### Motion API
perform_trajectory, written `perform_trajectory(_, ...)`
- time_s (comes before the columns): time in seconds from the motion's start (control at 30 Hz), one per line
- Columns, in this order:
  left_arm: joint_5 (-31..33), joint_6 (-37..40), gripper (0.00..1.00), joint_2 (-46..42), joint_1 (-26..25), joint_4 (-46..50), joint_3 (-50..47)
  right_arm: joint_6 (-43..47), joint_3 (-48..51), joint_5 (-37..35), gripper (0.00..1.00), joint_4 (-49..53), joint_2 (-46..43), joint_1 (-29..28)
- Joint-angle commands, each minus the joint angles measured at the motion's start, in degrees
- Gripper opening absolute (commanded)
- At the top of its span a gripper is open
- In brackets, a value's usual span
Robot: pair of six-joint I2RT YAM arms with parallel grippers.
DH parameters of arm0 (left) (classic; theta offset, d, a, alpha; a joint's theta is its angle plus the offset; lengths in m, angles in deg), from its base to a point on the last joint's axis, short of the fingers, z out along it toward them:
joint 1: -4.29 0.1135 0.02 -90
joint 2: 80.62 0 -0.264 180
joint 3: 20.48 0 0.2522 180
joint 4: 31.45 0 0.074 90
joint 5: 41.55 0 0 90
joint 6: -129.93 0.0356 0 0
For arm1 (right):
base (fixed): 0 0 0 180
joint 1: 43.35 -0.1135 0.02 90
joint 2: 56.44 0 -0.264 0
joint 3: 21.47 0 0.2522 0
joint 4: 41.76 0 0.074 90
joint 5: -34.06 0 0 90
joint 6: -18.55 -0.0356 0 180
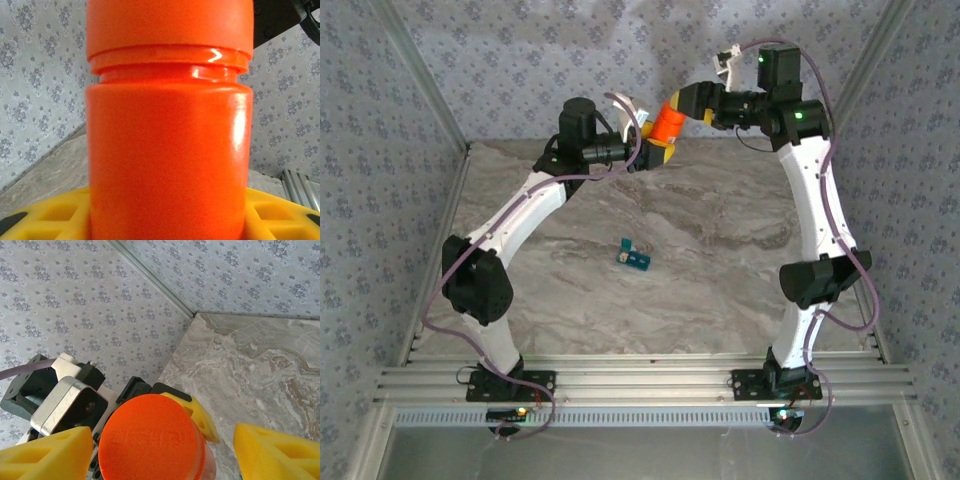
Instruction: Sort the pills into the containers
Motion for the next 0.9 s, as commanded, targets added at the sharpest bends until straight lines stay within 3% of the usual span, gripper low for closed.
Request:
perform_trajectory(0.0, -1.47, -0.70, 0.00, 0.48, -0.16, -1.18, 2.45, 1.62, -2.07, 1.19, 0.76, 1.47, 0.86, -0.54)
perform_trajectory(0.47, -1.58, -0.62, 0.00, 0.38, -0.45, -0.58, 2.59, 1.95, -2.32, 1.72, 0.68, 2.14, 0.96, -1.74)
perform_trajectory(0.7, -1.47, -0.39, 0.00, 0.21, -0.41, -0.09, 2.58, 2.05, -2.02, 1.87, 0.35, 2.58, 0.95, -2.28)
perform_trajectory(0.87, 0.61, 0.88, 0.00, -0.40, -0.70, 0.85, 2.59, 1.62, -0.96, -0.47, 0.28, 4.01, 0.39, -3.01)
